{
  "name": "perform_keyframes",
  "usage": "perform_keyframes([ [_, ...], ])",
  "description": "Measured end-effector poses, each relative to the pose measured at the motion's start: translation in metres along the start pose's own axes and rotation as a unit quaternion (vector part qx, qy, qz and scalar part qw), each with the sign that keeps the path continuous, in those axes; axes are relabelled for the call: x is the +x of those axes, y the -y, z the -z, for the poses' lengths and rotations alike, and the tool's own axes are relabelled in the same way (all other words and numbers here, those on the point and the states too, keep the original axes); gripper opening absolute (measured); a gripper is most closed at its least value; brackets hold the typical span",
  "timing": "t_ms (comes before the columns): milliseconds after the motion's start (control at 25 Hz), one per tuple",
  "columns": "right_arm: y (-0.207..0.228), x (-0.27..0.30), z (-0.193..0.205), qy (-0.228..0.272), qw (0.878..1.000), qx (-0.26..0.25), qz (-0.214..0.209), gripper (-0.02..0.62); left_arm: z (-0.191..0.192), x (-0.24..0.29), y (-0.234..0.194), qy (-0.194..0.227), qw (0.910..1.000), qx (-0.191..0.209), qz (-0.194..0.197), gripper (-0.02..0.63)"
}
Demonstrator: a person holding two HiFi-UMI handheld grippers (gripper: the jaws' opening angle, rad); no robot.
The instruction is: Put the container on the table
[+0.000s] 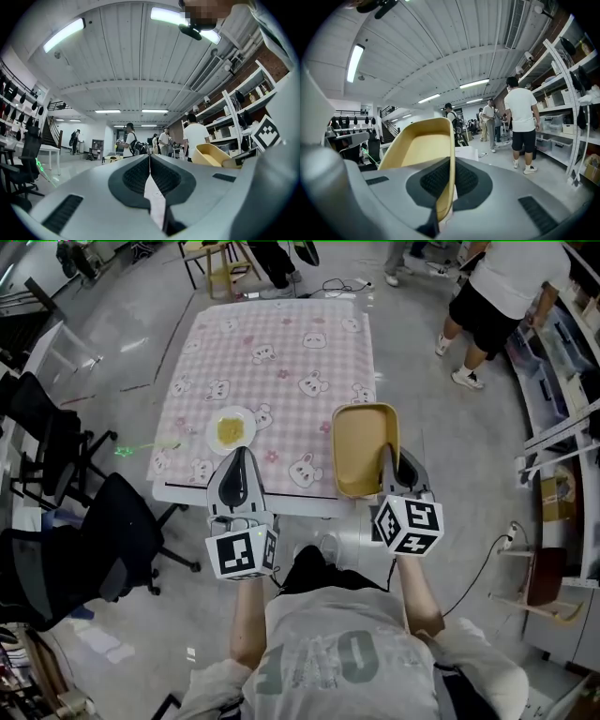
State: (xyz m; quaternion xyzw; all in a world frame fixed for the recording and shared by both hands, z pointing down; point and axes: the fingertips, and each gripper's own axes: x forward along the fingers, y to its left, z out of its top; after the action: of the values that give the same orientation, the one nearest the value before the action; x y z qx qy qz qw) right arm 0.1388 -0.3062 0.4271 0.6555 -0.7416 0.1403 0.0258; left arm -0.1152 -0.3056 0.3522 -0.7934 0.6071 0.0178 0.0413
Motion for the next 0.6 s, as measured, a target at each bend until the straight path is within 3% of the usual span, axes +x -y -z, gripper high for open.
perform_keyframes([
  [200,-0.018,0.024,-0.002,-0.007,1.0,-0.004,-0.015,0.031,0.008,0.029,-0.006,-0.017,0.9994,0.03,0.003,0.028],
  [600,-0.023,0.042,0.001,-0.016,1.0,0.004,-0.01,0.031,0.012,0.051,-0.023,-0.021,0.9995,0.022,-0.002,0.028],
])
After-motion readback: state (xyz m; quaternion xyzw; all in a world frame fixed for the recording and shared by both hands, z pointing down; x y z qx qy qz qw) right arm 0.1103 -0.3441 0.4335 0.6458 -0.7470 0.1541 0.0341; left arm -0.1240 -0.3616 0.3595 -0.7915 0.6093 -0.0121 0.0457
